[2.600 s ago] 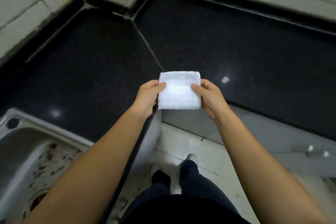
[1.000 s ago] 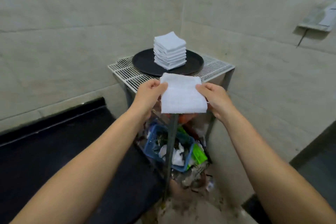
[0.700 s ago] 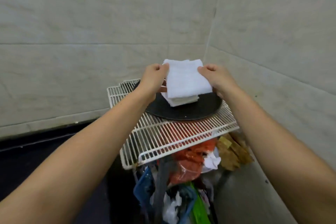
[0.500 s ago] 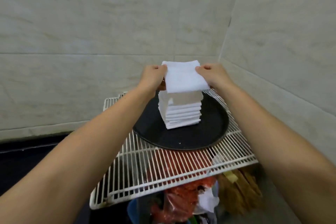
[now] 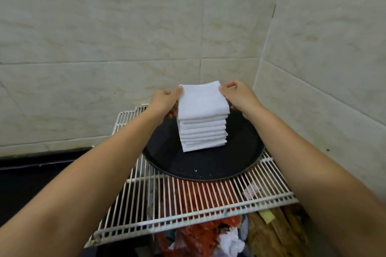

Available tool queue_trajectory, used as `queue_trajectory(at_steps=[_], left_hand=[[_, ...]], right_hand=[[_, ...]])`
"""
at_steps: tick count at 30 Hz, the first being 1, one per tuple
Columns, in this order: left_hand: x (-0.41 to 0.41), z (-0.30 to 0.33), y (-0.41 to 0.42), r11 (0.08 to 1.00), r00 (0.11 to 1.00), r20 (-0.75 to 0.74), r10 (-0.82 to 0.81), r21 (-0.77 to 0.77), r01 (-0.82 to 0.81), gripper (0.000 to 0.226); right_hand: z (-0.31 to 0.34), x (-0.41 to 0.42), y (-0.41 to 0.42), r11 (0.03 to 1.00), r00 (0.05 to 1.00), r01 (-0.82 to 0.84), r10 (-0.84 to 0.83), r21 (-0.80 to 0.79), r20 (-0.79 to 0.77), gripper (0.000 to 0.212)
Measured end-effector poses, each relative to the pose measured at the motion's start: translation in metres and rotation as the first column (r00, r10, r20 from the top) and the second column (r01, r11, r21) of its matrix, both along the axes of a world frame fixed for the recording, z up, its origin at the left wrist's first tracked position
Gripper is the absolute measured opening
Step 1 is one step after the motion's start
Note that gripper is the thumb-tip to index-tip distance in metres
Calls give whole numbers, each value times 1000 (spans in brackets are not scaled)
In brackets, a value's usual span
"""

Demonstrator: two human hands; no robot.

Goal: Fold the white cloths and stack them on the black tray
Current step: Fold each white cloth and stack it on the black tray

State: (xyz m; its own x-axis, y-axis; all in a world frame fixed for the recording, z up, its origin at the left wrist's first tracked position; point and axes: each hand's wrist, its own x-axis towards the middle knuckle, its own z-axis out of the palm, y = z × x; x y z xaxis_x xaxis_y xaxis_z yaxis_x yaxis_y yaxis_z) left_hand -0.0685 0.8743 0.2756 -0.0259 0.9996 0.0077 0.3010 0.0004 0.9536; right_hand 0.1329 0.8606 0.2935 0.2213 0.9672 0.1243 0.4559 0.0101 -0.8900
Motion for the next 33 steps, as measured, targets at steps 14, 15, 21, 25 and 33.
queue_trajectory(at_steps=[14,15,21,25,33], left_hand=[[-252,-17,-208,964,946,-186,264,96,-250,26],[-280,-24,-236,953,924,-236,301,105,-283,26],[-439,-67,-431,817,737,-373,563,114,-566,9],[-515,-86,-555,675,541,-494,680,136,-725,4],[-624,-136,-754,311,217,-591,777,61,-949,17]], right_hand=[[2,-244,-126,882,847,-426,310,203,432,20],[-8,-277,-141,854,815,-489,376,175,441,20],[-68,-475,-257,600,537,-799,677,45,503,15],[-94,-597,-357,378,310,-925,787,-21,533,19],[-146,-788,-536,-55,-145,-987,696,-150,703,26]])
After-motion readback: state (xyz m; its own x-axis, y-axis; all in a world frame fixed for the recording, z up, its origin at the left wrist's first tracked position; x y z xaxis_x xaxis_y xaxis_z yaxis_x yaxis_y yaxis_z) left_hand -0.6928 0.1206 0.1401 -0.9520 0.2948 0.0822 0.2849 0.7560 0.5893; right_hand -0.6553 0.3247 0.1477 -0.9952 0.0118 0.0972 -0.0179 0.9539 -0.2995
